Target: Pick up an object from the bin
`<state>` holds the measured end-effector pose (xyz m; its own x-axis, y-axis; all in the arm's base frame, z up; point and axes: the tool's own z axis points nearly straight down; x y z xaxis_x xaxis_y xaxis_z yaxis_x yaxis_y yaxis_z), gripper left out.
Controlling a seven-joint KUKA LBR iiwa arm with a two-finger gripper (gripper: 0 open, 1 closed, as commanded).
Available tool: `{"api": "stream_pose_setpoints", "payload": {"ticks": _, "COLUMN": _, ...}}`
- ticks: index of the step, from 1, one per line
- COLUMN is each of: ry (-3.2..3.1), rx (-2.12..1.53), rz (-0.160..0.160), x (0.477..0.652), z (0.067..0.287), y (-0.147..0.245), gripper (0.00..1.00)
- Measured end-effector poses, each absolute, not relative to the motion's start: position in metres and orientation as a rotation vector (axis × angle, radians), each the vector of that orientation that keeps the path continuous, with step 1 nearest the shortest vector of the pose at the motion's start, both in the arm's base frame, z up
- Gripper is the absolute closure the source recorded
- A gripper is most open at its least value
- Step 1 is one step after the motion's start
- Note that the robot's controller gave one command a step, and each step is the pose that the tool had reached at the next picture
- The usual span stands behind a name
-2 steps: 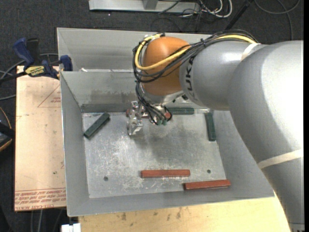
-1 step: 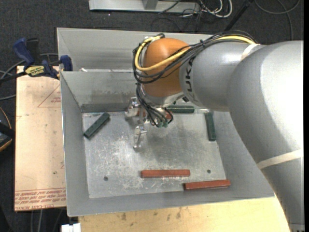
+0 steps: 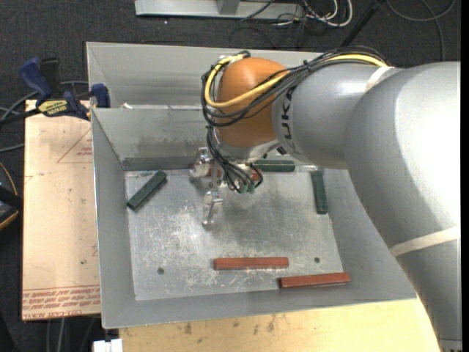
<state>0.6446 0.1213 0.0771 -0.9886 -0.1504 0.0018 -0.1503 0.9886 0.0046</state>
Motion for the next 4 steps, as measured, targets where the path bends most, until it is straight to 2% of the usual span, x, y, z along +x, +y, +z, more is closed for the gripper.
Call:
{"api": "stream_pose_setpoints", "payload": {"ticks": 1, "ry": -3.142, "rx": 0.131, "rz": -0.001, "x": 0.644, "z": 0.098, "y": 0.170, "gripper": 0.00}}
{"api": "stream_pose_setpoints", "payload": {"ticks": 2, "ry": -3.141, "rx": 0.253, "rz": -0.008, "x": 0.645, "z": 0.095, "y": 0.197, "gripper": 0.00}}
{"api": "stream_pose_setpoints", "payload": {"ticks": 3, "ry": -3.116, "rx": 0.512, "rz": -0.011, "x": 0.654, "z": 0.077, "y": 0.230, "gripper": 1.00}}
{"api": "stream_pose_setpoints", "payload": {"ticks": 4, "ry": -3.116, "rx": 0.512, "rz": -0.011, "x": 0.654, "z": 0.077, "y": 0.230, "gripper": 1.00}}
